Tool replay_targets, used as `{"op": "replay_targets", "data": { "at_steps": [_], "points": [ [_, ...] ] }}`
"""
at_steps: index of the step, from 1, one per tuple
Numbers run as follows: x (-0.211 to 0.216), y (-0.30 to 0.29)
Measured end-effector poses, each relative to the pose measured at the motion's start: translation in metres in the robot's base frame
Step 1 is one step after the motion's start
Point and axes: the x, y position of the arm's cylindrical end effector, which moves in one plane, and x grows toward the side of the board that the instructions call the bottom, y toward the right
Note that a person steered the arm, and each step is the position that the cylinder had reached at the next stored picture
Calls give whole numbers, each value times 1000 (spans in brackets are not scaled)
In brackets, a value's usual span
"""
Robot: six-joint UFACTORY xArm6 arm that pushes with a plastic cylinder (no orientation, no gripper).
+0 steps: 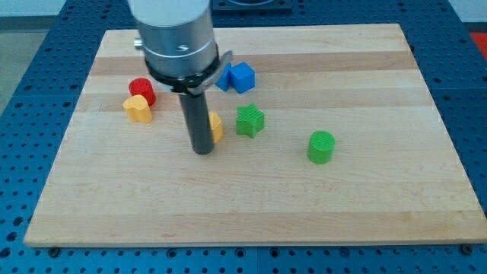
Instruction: Put the hexagon below the heart
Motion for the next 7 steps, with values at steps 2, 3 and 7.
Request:
{"op": "replay_targets", "data": {
  "at_steps": [2,3,7],
  "points": [
    [-48,1],
    [-43,13],
    [-81,5]
  ]
}}
